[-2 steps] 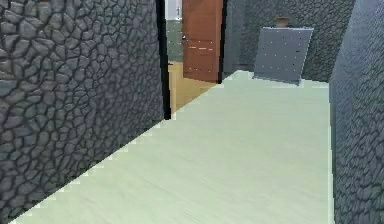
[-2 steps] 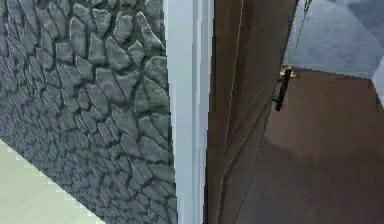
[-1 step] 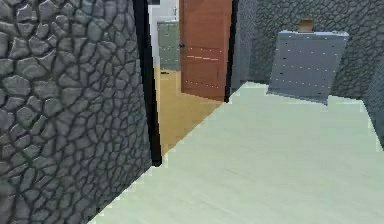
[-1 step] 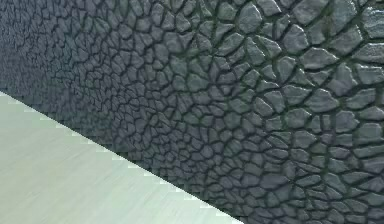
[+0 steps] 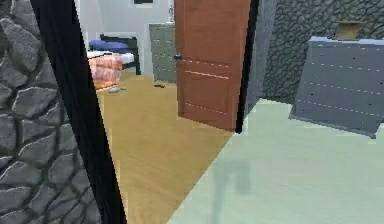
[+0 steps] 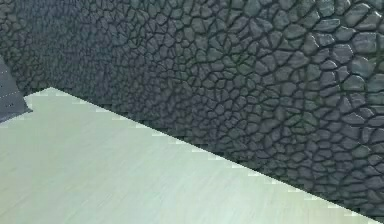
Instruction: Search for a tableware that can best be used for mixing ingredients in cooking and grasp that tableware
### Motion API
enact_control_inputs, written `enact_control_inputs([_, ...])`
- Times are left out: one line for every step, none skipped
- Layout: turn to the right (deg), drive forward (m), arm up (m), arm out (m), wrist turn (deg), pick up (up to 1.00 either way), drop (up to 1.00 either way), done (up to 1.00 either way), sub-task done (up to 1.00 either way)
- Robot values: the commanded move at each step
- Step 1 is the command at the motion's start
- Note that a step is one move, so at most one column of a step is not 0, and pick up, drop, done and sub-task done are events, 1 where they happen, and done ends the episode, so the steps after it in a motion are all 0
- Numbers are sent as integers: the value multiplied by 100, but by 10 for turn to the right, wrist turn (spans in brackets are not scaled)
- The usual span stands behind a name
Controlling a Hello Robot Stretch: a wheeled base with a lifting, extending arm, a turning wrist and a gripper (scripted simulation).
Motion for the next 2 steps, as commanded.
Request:
enact_control_inputs([60, 0, 0, 0, 0, 0, 0, 0, 0])
enact_control_inputs([0, 65, 0, 0, 0, 0, 0, 0, 0])
